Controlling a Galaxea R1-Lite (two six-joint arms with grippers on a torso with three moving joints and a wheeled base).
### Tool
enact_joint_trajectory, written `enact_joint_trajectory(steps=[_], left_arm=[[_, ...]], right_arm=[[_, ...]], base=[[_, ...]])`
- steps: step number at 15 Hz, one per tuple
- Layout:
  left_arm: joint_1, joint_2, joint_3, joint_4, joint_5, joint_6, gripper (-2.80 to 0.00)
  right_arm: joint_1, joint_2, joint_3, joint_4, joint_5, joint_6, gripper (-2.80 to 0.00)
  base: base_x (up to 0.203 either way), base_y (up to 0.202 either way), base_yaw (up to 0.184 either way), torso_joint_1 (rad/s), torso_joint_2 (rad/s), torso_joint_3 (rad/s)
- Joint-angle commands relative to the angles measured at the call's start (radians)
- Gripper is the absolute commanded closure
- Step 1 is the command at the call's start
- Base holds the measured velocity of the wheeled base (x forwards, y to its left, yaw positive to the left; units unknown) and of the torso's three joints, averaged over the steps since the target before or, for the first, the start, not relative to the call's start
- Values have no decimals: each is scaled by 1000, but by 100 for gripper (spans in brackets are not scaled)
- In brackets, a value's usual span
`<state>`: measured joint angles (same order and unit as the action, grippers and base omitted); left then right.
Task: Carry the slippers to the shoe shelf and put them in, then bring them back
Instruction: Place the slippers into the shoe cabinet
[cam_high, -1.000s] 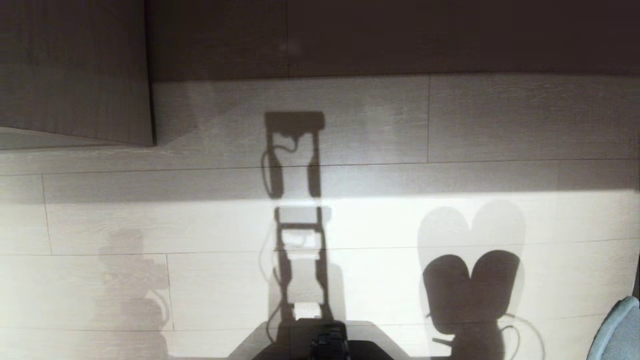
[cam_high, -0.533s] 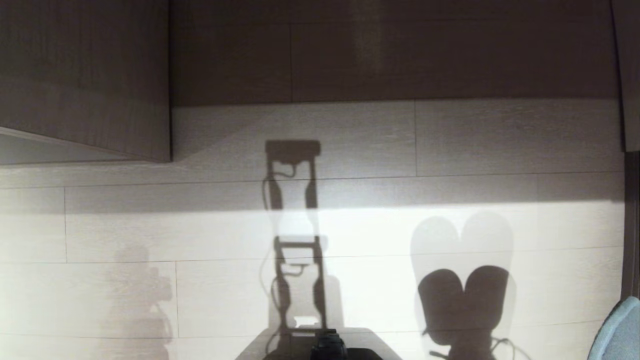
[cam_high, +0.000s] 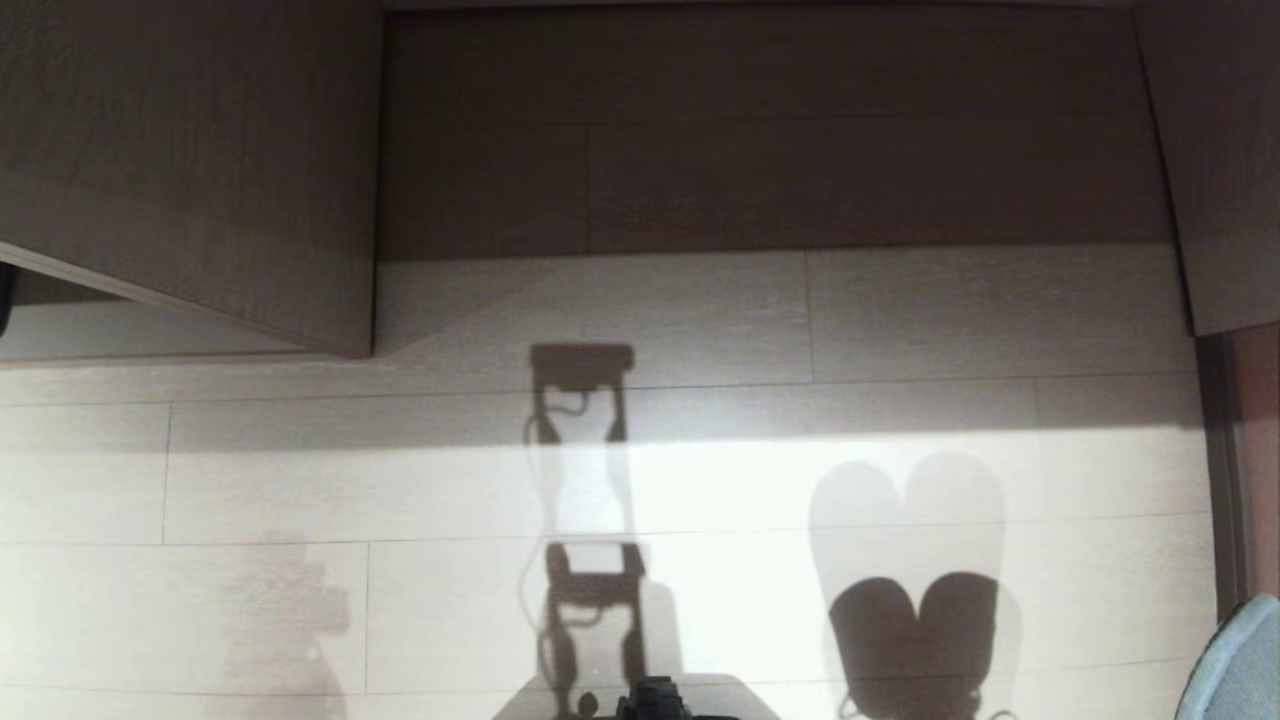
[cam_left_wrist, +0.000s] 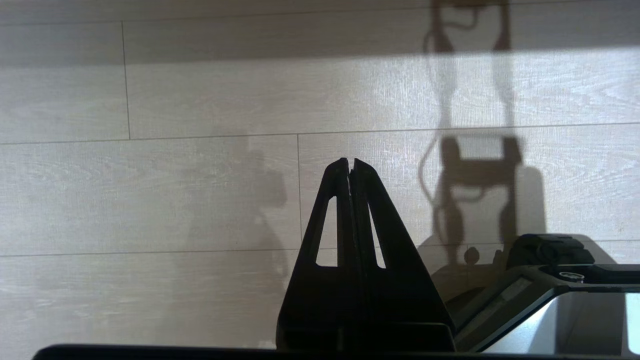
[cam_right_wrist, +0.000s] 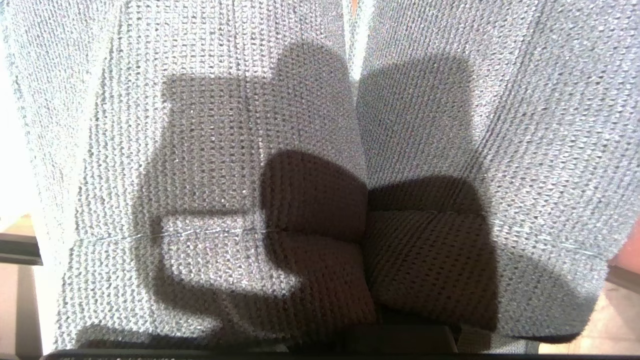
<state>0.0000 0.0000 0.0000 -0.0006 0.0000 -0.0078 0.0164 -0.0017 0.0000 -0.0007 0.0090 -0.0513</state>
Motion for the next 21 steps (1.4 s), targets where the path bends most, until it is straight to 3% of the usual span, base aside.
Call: enact_joint_trajectory(steps=[1, 21], left_arm=[[1, 1, 0, -1, 0, -1, 0], [0, 0, 1, -1, 0, -1, 0]], right_arm=[[0, 3, 0, -1, 0, 1, 0], [0, 3, 0, -1, 5, -7, 0]], base=[[0, 0, 0, 2, 6, 211], [0, 0, 0, 3, 1, 202]])
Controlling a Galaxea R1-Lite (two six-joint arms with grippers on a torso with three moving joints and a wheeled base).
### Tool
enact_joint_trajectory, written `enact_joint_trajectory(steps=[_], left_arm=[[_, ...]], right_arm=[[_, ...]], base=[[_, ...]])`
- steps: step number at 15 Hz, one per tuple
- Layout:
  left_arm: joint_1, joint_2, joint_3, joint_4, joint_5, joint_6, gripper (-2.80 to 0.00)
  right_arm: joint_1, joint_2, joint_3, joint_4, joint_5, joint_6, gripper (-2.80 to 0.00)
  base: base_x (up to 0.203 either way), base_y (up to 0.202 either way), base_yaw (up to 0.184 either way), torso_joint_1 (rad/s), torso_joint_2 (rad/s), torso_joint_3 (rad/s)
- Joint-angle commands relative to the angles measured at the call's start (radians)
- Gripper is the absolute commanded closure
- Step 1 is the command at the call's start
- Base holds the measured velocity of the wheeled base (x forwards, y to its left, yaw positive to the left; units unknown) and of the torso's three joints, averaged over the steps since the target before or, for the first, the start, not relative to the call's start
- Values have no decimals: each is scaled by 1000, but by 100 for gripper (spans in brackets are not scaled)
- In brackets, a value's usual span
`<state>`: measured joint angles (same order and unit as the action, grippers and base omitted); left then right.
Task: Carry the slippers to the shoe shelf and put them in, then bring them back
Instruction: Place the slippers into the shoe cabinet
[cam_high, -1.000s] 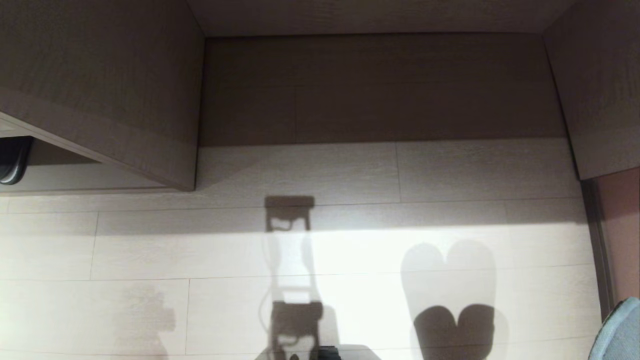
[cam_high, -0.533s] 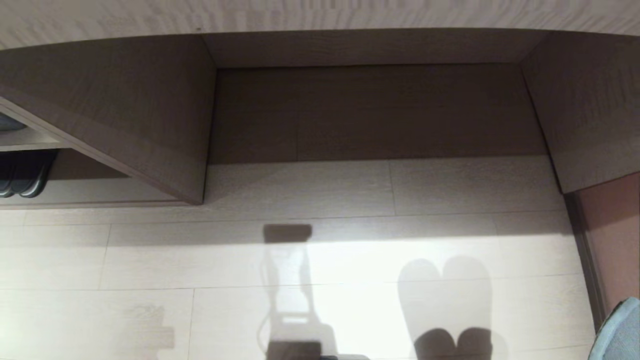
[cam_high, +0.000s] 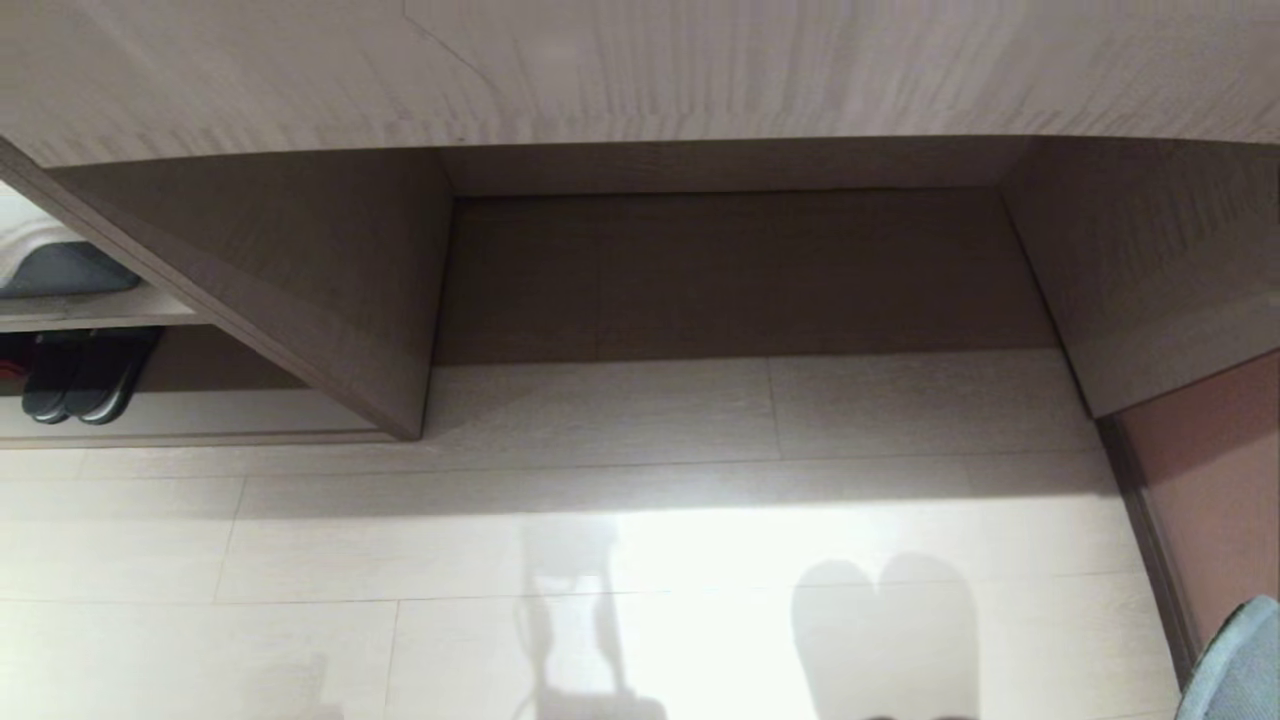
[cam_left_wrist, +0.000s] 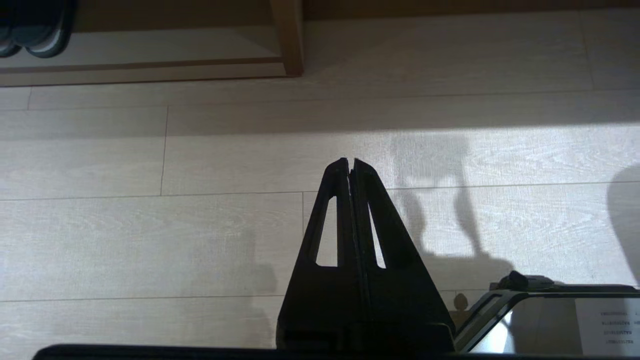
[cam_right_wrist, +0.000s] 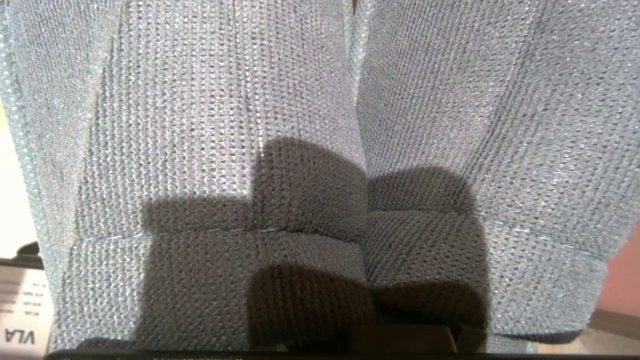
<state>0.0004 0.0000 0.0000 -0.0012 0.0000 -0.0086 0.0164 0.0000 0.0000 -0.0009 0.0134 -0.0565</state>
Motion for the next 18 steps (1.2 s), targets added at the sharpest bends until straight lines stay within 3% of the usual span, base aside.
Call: enact_joint_trajectory(steps=[1, 18], left_arm=[[1, 1, 1, 0, 0, -1, 0], [0, 0, 0, 0, 2, -1, 0]], right_arm=[[0, 2, 0, -1, 0, 3, 0], [0, 2, 0, -2, -3, 4, 0]], base=[[0, 0, 0, 7, 2, 198], [0, 0, 0, 3, 3, 201]])
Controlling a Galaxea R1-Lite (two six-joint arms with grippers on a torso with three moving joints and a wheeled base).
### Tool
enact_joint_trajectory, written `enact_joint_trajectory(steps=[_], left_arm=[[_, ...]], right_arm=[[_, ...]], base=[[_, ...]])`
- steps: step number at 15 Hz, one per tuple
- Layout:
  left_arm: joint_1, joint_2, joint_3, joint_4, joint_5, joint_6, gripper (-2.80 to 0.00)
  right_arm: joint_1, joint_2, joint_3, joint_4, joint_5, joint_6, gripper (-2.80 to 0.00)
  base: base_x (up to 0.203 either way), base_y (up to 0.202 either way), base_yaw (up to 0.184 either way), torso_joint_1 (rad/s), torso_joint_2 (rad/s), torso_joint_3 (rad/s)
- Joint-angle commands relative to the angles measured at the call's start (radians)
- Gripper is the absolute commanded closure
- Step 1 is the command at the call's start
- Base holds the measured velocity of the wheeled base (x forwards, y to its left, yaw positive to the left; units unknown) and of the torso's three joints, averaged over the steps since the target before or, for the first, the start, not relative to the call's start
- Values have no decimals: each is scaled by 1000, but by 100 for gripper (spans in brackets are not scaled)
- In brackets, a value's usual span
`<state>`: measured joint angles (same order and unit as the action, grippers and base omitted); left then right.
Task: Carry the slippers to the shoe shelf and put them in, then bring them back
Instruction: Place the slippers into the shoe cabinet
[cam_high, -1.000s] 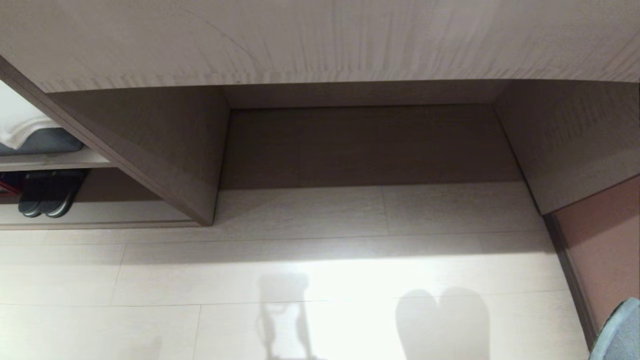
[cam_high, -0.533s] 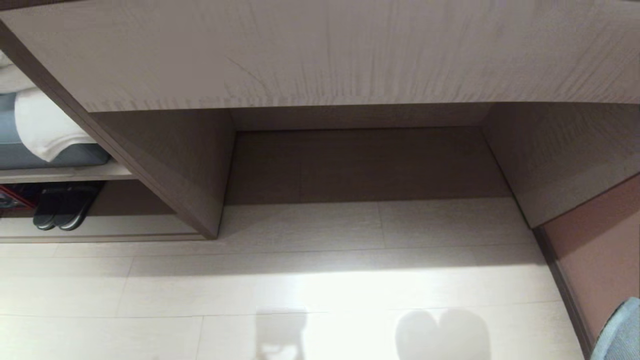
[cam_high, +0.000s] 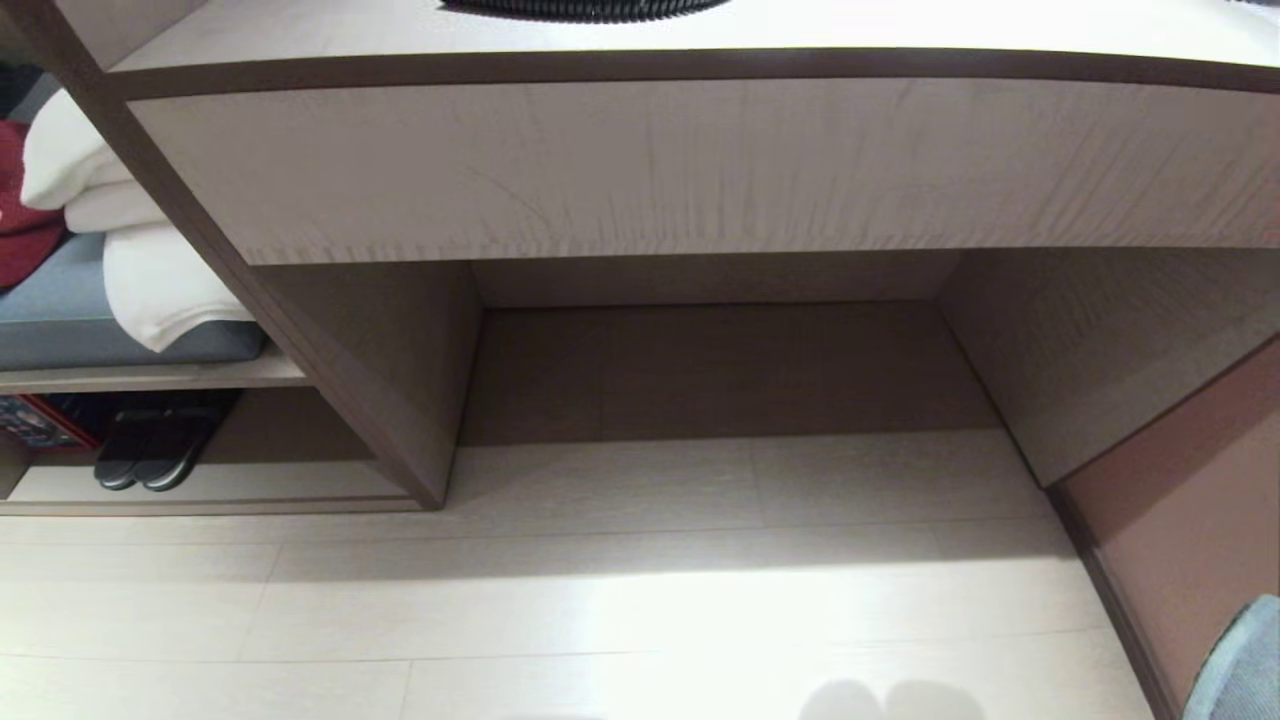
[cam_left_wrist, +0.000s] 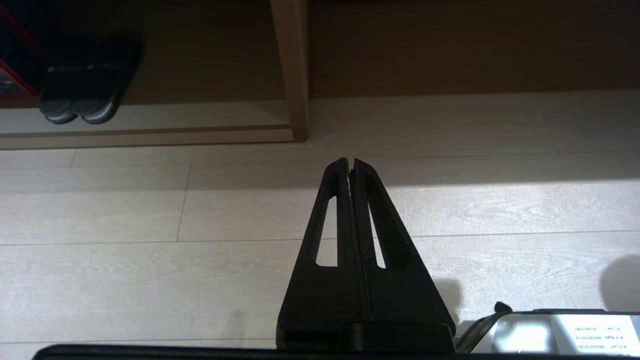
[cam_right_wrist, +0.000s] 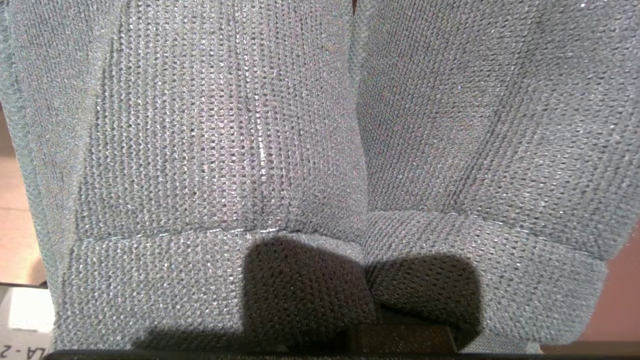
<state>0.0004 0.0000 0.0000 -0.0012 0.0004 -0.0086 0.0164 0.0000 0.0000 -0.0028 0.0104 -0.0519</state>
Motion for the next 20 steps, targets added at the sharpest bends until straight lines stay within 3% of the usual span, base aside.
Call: enact_joint_trajectory(steps=[1, 20], left_arm=[[0, 0, 0, 0, 0, -1, 0], [0, 0, 0, 0, 1, -2, 0]], right_arm=[[0, 2, 0, 0, 0, 0, 0], [0, 2, 0, 0, -7, 1, 0]], base=[[0, 0, 0, 2, 7, 207], [0, 0, 0, 2, 0, 203]])
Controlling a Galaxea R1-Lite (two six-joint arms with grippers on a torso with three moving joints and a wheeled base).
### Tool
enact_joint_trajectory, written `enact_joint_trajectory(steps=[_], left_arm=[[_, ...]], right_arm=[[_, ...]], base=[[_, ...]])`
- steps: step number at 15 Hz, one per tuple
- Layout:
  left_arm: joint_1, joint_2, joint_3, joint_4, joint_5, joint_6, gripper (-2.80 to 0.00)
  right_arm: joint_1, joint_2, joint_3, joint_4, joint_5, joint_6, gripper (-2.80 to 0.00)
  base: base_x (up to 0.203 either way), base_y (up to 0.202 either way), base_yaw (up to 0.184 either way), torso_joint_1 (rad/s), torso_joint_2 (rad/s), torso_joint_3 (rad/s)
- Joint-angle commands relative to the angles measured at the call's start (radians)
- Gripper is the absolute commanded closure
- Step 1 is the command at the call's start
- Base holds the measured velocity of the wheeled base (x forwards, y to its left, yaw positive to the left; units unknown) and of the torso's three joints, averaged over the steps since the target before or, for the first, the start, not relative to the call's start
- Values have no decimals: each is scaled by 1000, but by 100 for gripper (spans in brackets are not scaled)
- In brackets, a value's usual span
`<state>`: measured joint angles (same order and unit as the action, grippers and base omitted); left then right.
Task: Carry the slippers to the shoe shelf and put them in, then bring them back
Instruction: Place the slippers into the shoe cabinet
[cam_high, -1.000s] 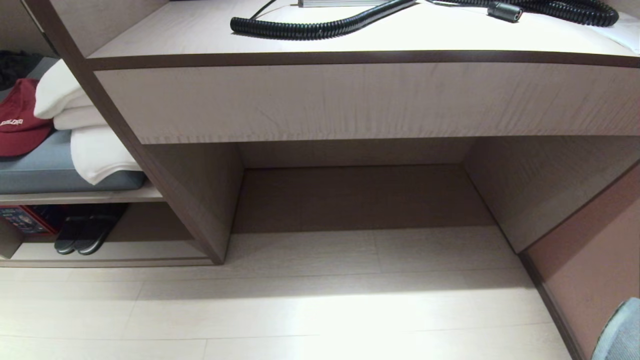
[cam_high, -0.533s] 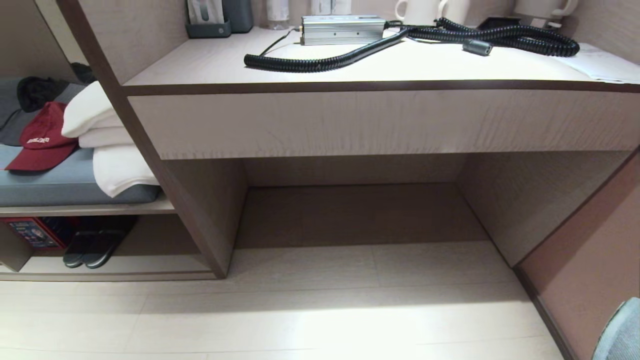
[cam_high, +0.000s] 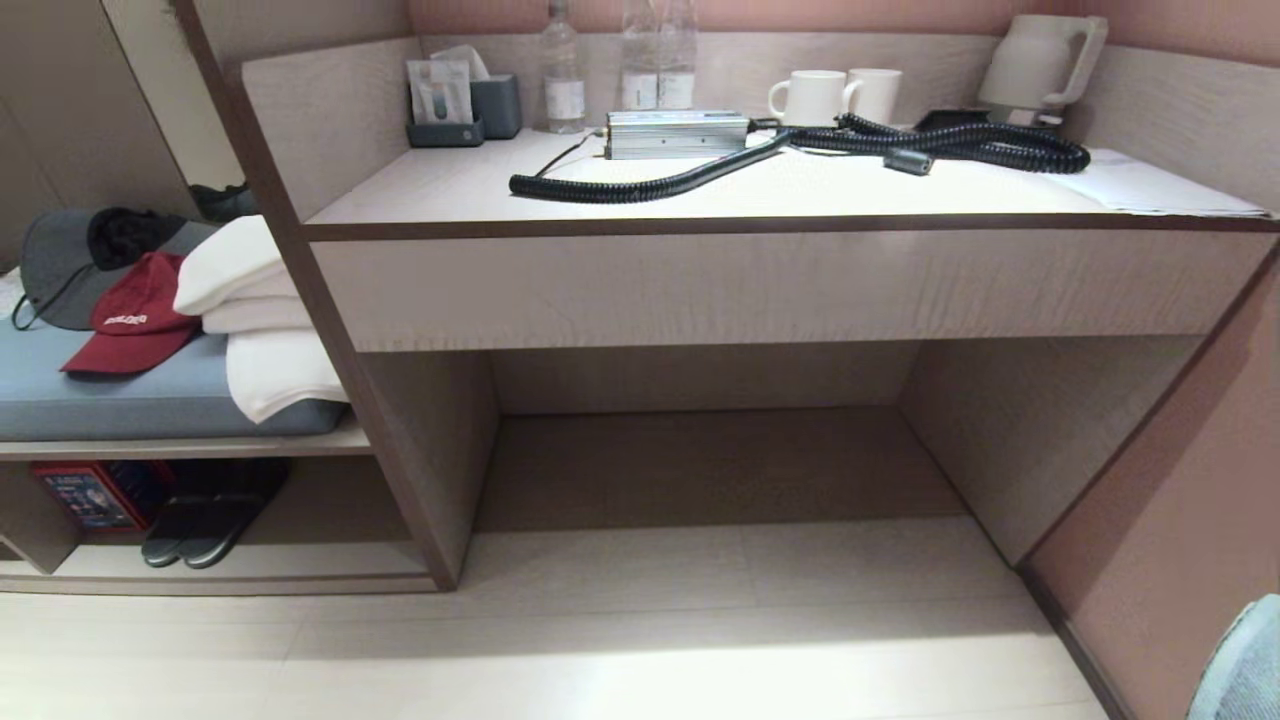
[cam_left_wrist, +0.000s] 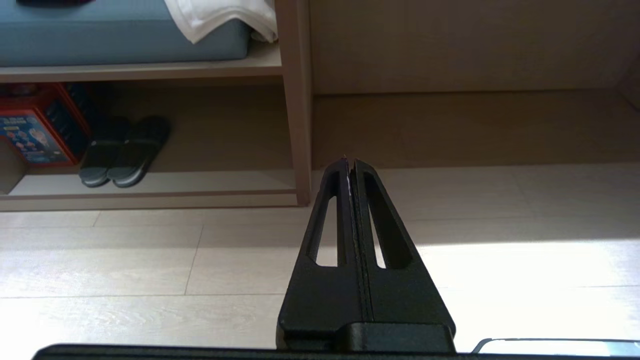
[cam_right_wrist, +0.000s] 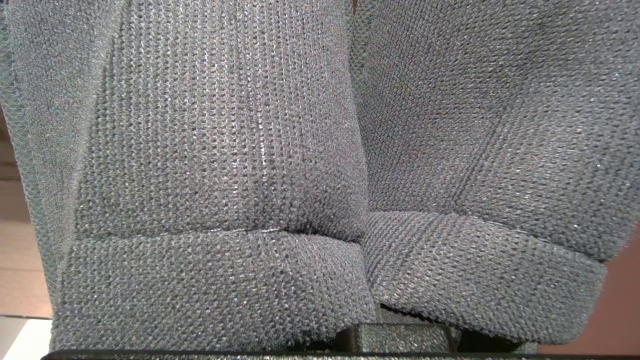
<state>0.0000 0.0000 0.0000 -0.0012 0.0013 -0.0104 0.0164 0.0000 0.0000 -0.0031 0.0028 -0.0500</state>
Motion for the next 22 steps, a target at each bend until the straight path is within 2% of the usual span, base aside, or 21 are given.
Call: enact_joint_trajectory(steps=[1, 9, 14, 22], left_arm=[[0, 0, 0, 0, 0, 0, 0], [1, -2, 0, 0, -1, 5, 0], [0, 0, 1, 0, 0, -3, 0], [0, 0, 2, 0, 0, -3, 0]], right_arm=[[0, 2, 0, 0, 0, -1, 0], [0, 2, 0, 0, 0, -1, 0], [0, 2, 0, 0, 0, 1, 0], [0, 2, 0, 0, 0, -1, 0]], base=[[0, 0, 0, 3, 11, 193], [0, 0, 0, 4, 2, 196], [0, 0, 0, -1, 2, 35], [0, 173, -1, 2, 2, 5]])
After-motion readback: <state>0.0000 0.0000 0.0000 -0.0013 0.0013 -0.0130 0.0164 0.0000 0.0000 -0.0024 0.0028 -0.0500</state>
